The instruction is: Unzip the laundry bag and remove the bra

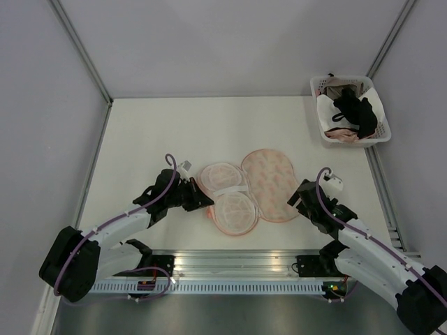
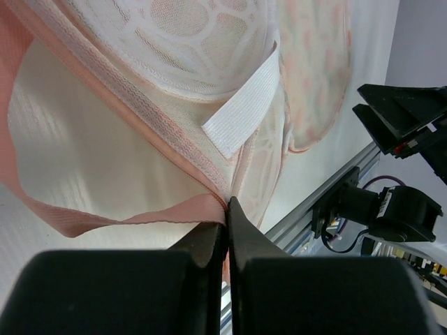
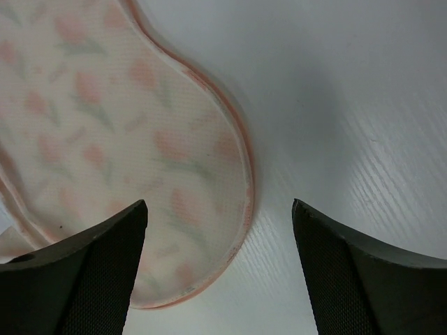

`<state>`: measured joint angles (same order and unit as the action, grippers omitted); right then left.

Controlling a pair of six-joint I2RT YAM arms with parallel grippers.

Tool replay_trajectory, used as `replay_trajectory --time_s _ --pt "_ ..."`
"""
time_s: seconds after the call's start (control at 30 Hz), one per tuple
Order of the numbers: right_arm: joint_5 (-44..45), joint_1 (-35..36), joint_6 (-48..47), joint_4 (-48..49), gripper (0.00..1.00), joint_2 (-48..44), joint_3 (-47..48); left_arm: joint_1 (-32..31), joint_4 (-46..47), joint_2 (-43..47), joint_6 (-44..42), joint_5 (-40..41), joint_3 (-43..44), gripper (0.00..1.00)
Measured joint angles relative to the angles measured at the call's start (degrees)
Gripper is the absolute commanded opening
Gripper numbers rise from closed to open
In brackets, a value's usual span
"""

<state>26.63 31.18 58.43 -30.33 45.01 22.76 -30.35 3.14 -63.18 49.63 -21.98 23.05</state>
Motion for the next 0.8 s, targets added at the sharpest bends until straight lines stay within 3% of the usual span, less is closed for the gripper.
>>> replay_trajectory --time_s 0.13,0.23,0.3,0.33,0.37,0.4,0.43,0.6,0.8 --pt "-1.0 0.0 1.8 1.5 0.85 3.2 -1.6 0.0 0.3 -0.3 0.0 0.5 0.0 0.02" --pt "-1.7 0.0 2.6 4.2 0.78 5.7 -2.8 0.0 0.6 -1.0 0.0 0.5 0.0 0.02" --pt "-1.9 0.1 2.8 6.4 0.64 6.6 -3.5 0.0 1.0 -1.4 0.0 0.5 -0.2 0.02" --pt "-2.1 0.1 3.1 7.8 0.39 7.0 -3.8 0.0 1.2 -1.5 0.0 0.5 -0.3 0.02" --pt "-2.4 0.1 3.0 8.9 0.23 7.3 -4.1 0.0 1.4 -1.5 0.0 0.5 -0.4 0.02" --pt "-2.8 0.1 3.2 10.1 0.07 7.8 -4.6 0.0 1.6 -1.6 0.0 0.5 -0.5 0.02" --pt "-2.9 0.1 3.3 10.7 0.0 8.3 -5.1 0.0 1.7 -1.6 0.0 0.5 -0.6 0.02" --pt "-3.5 0.1 2.5 12.7 0.0 8.2 -5.6 0.0 2.8 -2.9 0.0 0.5 -0.6 0.02" --pt "-3.9 2.2 -3.7 12.3 0.0 0.5 -3.5 0.1 6.1 -10.0 -0.1 0.8 0.2 0.03"
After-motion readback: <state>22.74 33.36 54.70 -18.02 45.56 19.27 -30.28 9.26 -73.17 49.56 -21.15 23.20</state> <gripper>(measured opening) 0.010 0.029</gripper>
